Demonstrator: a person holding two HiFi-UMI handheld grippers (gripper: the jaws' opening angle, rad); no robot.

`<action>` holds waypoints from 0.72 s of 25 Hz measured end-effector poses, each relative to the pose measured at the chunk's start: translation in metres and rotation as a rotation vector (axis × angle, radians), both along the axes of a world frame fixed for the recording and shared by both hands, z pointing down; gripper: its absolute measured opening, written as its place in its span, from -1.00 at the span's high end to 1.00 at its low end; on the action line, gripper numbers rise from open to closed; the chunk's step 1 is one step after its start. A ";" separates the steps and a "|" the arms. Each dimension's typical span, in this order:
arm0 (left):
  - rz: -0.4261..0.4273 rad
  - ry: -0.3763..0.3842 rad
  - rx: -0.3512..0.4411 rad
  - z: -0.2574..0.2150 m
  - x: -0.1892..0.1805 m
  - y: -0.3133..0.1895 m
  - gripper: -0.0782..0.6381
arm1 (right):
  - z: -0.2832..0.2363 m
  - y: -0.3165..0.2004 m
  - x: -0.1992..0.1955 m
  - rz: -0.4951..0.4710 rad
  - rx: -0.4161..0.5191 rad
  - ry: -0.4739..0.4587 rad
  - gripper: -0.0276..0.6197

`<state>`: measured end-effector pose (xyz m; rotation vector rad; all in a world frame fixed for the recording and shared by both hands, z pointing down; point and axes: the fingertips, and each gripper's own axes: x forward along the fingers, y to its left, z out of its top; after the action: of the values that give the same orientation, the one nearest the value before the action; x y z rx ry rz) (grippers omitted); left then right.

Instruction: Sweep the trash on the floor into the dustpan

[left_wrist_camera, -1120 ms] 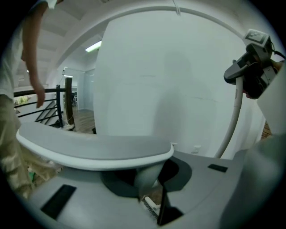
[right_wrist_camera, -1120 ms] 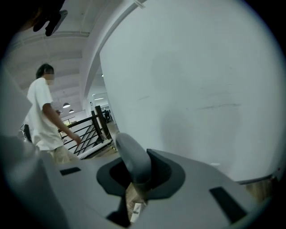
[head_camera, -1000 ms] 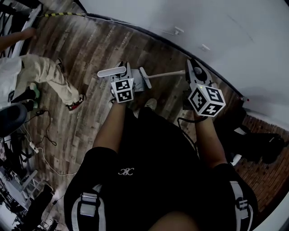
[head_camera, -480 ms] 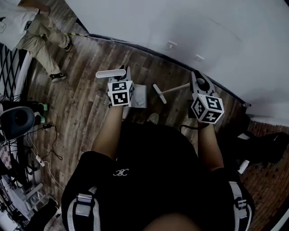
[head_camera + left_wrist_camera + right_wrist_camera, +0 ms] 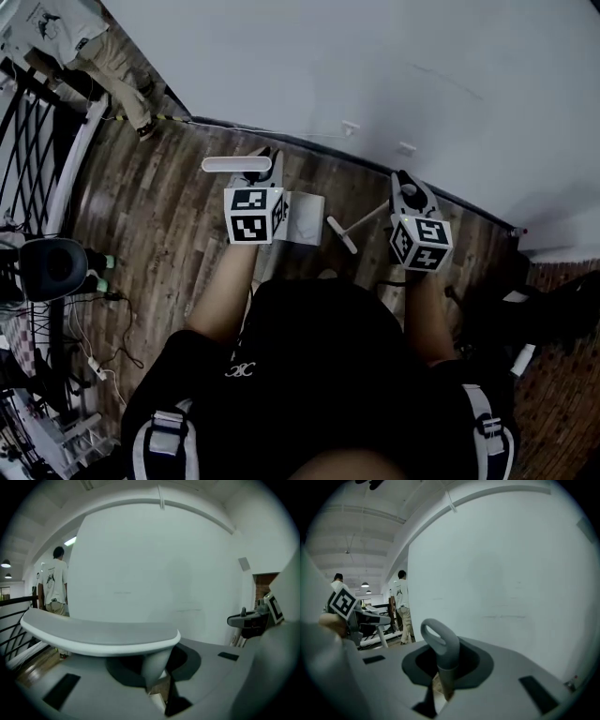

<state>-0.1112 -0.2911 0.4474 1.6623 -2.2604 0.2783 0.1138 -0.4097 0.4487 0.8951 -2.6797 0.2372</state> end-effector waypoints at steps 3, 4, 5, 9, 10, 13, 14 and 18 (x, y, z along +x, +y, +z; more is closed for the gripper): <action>0.030 -0.004 0.032 -0.022 0.014 -0.012 0.59 | -0.003 -0.002 0.010 0.008 0.005 -0.005 0.75; 0.040 -0.008 0.042 -0.028 0.018 -0.015 0.59 | -0.004 -0.004 0.013 0.014 0.005 -0.009 0.75; 0.050 -0.014 0.052 -0.033 0.023 -0.018 0.59 | -0.005 -0.006 0.016 0.020 0.005 -0.014 0.75; 0.099 -0.028 0.077 -0.044 0.041 -0.033 0.59 | -0.011 -0.016 0.029 0.050 0.015 -0.042 0.75; 0.110 -0.030 0.081 -0.045 0.046 -0.038 0.59 | -0.013 -0.019 0.032 0.058 0.021 -0.048 0.75; 0.140 -0.032 0.087 -0.045 0.057 -0.046 0.59 | -0.018 -0.021 0.038 0.074 0.043 -0.050 0.75; 0.150 -0.032 0.086 -0.044 0.060 -0.047 0.59 | -0.019 -0.020 0.039 0.074 0.049 -0.046 0.75; 0.181 -0.040 0.086 -0.042 0.074 -0.057 0.60 | -0.018 -0.021 0.046 0.074 0.068 -0.023 0.75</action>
<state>-0.0367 -0.3478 0.4057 1.9257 -2.1810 0.2609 0.1597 -0.4312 0.4311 1.0193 -2.6927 0.1749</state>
